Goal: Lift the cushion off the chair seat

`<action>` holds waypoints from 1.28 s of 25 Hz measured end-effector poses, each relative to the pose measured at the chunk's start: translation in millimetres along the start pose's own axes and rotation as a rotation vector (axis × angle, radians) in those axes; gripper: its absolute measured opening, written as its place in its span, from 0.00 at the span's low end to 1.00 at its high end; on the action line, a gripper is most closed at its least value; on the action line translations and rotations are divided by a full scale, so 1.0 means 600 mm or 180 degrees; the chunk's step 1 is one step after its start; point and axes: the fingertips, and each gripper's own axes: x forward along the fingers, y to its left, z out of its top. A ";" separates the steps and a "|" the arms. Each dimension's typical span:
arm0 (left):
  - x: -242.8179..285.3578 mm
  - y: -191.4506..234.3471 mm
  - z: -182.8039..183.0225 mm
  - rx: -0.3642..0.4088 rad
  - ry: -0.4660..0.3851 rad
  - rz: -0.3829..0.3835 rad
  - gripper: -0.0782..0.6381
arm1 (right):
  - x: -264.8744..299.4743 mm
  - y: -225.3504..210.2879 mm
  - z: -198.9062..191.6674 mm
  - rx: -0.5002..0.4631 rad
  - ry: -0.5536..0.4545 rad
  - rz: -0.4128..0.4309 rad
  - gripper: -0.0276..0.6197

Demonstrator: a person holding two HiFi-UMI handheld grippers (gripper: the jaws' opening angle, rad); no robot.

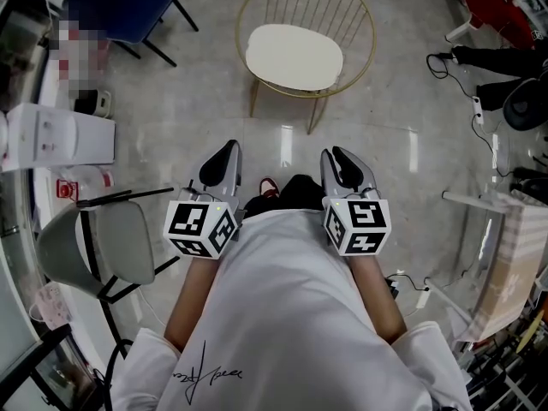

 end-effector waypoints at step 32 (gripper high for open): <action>0.270 0.081 0.083 -0.0146 0.0393 -0.0233 0.11 | 0.204 -0.124 0.106 0.0302 0.0191 -0.0178 0.18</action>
